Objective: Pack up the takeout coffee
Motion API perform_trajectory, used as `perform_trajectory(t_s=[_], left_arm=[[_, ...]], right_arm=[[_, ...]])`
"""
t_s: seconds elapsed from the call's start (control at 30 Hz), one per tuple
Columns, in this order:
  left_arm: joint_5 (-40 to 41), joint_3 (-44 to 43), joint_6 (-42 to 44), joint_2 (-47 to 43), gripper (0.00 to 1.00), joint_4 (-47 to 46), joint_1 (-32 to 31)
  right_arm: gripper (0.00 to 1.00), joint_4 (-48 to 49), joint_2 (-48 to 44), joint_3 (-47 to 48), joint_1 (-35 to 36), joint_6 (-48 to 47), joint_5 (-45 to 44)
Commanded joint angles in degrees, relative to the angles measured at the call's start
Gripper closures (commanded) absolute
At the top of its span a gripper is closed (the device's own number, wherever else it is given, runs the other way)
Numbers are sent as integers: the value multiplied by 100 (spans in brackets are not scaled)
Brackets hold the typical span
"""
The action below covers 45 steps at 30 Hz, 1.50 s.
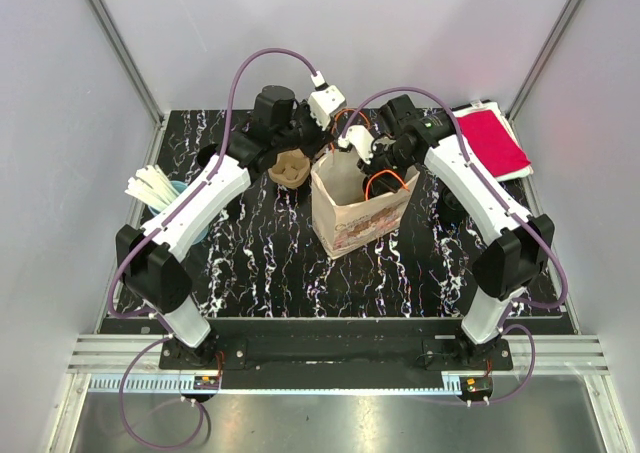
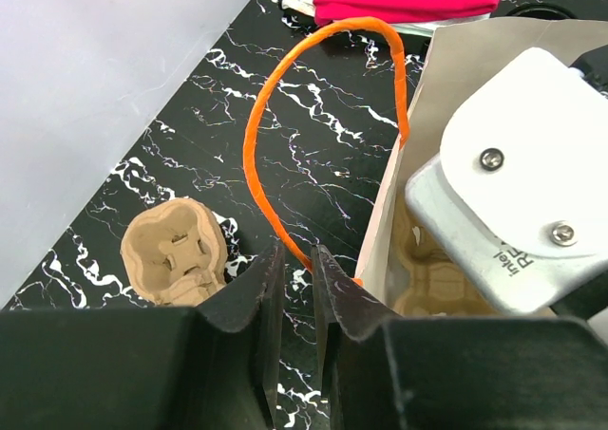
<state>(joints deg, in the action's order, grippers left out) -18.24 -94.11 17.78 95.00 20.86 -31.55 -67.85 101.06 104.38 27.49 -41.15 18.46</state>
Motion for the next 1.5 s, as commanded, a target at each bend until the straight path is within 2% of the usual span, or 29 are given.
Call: perform_trajectory(t_s=[0.0, 1.2, 1.47], left_arm=[[-127, -117, -99, -43, 80, -293, 44], [-329, -170, -372, -78, 82, -284, 44], [-391, -152, -495, -131, 83, -267, 35]], right_arm=[[100, -61, 72, 83, 29, -131, -141], [100, 475, 64, -339, 38, -7, -114], [100, 844, -68, -568, 38, 45, -202]])
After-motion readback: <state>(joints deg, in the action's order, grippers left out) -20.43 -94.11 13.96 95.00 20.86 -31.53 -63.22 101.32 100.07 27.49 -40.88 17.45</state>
